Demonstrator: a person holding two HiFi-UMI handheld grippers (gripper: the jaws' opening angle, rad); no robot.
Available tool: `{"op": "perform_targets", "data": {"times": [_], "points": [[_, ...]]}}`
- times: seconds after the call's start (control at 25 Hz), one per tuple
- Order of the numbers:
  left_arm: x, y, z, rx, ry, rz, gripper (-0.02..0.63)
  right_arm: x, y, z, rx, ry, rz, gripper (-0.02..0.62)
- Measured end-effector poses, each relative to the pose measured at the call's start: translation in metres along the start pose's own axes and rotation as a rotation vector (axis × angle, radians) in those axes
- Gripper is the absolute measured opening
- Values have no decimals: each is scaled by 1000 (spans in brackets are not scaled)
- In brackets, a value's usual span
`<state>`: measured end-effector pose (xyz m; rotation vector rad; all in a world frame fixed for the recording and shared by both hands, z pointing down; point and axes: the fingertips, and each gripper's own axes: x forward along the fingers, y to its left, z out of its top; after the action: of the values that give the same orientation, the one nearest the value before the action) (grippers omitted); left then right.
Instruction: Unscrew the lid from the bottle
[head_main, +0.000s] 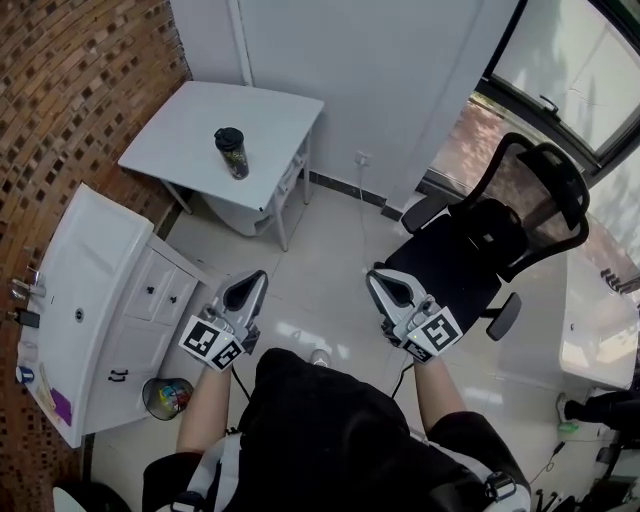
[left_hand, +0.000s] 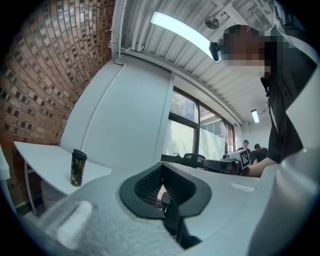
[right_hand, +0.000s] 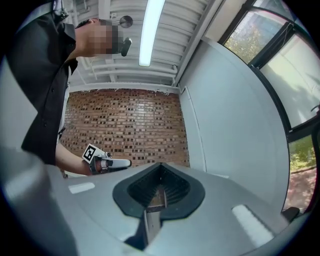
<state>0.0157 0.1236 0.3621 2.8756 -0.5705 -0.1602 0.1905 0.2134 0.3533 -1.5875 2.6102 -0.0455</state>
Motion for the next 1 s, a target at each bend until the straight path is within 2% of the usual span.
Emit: {"op": "perform_targets", "data": {"times": [0.24, 0.56, 1.0], "points": [[-3, 22, -7, -14, 14, 82, 3, 36, -20, -15, 20, 17, 79, 5], [-13, 95, 1, 5, 16, 169, 2, 126, -25, -27, 16, 38, 189, 5], [7, 214, 30, 27, -5, 190, 3, 263, -49, -25, -18, 38, 263, 5]]}}
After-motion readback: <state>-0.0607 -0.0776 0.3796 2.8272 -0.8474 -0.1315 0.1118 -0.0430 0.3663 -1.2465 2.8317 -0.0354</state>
